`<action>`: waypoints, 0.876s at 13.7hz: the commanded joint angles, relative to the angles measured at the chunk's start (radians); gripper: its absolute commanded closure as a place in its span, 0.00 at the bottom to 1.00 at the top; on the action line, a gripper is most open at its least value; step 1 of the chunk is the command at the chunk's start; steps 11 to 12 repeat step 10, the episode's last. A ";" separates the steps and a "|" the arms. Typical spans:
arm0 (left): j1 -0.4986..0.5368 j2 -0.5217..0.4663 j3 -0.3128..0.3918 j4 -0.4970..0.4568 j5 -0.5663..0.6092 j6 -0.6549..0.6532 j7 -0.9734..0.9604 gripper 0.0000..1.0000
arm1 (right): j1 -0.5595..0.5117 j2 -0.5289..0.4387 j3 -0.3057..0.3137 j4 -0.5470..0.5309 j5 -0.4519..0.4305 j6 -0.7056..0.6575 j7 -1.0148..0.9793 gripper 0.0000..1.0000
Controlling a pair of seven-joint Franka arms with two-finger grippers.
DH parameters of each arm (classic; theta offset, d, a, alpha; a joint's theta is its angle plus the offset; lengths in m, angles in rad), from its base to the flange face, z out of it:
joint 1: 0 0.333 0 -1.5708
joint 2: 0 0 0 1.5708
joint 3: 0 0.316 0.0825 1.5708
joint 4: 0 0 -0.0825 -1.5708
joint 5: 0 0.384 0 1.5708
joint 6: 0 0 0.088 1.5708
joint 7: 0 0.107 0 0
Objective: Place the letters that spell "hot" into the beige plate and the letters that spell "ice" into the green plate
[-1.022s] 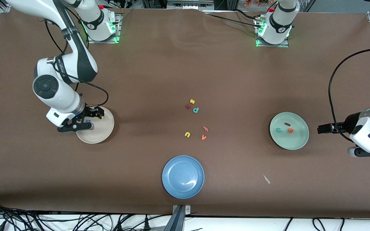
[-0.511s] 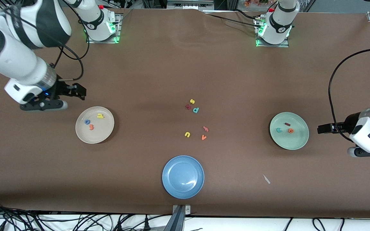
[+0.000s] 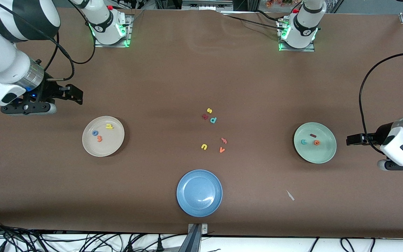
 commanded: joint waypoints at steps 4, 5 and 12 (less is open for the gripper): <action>-0.002 -0.013 0.001 -0.005 0.026 -0.006 0.023 0.00 | -0.008 0.008 -0.011 0.040 0.028 -0.050 -0.063 0.00; -0.002 -0.013 0.001 -0.005 0.026 -0.006 0.023 0.00 | -0.008 0.008 -0.011 0.040 0.028 -0.050 -0.074 0.00; -0.001 -0.011 0.001 -0.005 0.026 -0.006 0.023 0.00 | -0.009 0.017 -0.030 0.039 0.026 -0.049 -0.081 0.00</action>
